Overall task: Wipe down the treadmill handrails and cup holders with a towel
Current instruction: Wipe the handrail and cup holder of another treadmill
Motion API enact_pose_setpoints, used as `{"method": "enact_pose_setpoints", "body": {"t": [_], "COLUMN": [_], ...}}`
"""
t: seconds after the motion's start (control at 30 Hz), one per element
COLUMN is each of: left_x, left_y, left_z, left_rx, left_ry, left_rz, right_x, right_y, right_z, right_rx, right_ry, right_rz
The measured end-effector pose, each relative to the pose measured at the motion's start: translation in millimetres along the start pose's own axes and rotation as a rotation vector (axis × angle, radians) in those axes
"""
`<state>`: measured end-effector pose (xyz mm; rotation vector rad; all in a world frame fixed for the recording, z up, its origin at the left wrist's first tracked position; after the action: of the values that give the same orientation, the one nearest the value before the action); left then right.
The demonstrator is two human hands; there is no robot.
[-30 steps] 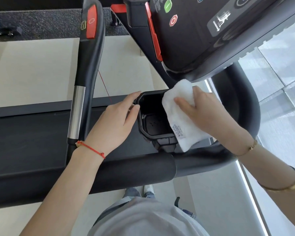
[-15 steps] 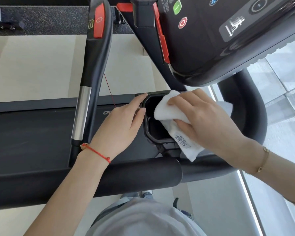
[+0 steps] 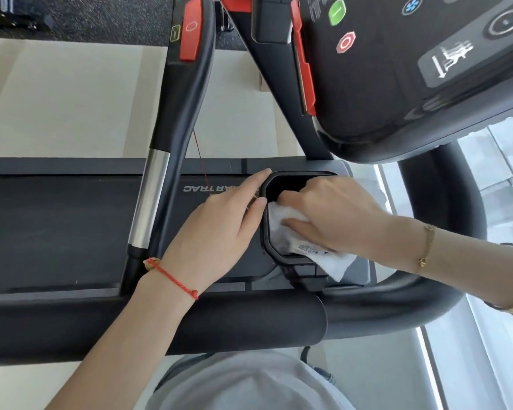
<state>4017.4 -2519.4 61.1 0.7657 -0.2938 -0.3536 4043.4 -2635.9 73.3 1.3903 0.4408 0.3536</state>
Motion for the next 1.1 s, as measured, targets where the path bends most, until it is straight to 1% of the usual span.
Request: {"method": "enact_pose_setpoints", "body": {"t": [0.03, 0.1, 0.13, 0.27, 0.33, 0.4, 0.53, 0.67, 0.77, 0.83, 0.9, 0.93, 1.1], "left_x": [0.1, 0.0, -0.3, -0.6, -0.5, -0.4, -0.7, -0.9, -0.6, -0.3, 0.0, 0.2, 0.8], "left_y": [0.2, 0.5, 0.9, 0.4, 0.1, 0.2, 0.3, -0.4, -0.7, -1.3, -1.4, -1.4, -2.6], "left_z": [-0.3, -0.2, -0.2, -1.8, -1.5, -2.4, -2.7, -3.0, -1.4, -1.6, -1.4, -1.2, -0.7], "left_rx": [0.001, -0.002, -0.001, 0.0, -0.006, -0.001, -0.001, -0.018, -0.026, -0.033, -0.029, -0.028, -0.035], "left_ry": [0.002, 0.0, -0.002, 0.002, 0.001, 0.003, -0.002, 0.003, 0.001, 0.0, -0.004, -0.007, 0.001], "left_rz": [0.001, 0.007, 0.009, 0.011, 0.011, 0.01, 0.015, 0.013, 0.014, 0.01, 0.007, 0.007, 0.018], "right_x": [2.5, 5.9, 7.4, 9.9, 7.0, 4.6, 1.3, -2.8, -5.2, -7.9, -13.6, -17.5, -47.9], "right_y": [-0.3, -6.9, -11.4, -14.6, -17.8, -22.8, -28.5, -21.6, -18.1, -13.6, -5.2, -0.6, 29.9], "right_z": [-4.3, -13.1, -16.4, -22.8, -23.9, -22.5, -16.6, -13.4, -11.8, -9.4, -4.1, -0.6, 24.3], "right_rx": [-0.063, -0.149, -0.173, -0.262, -0.288, -0.296, -0.297, -0.235, -0.216, -0.187, -0.107, -0.057, 0.345], "right_ry": [0.02, 0.054, 0.065, 0.109, 0.152, 0.192, 0.273, 0.281, 0.251, 0.215, 0.136, 0.097, -0.043], "right_rz": [0.014, -0.029, -0.078, -0.138, -0.213, -0.288, -0.376, -0.438, -0.453, -0.424, -0.355, -0.285, 0.248]}}
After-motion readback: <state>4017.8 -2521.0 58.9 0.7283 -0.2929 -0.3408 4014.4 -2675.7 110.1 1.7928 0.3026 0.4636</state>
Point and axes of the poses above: each hand's wrist, its own x-axis towards the middle knuckle, its own y-axis out of the back of the hand, z = x × y, the point moved 8 cm from there along x, towards the middle knuckle, and after that the axes turned 14 degrees about -y, right-handed, at the moved point
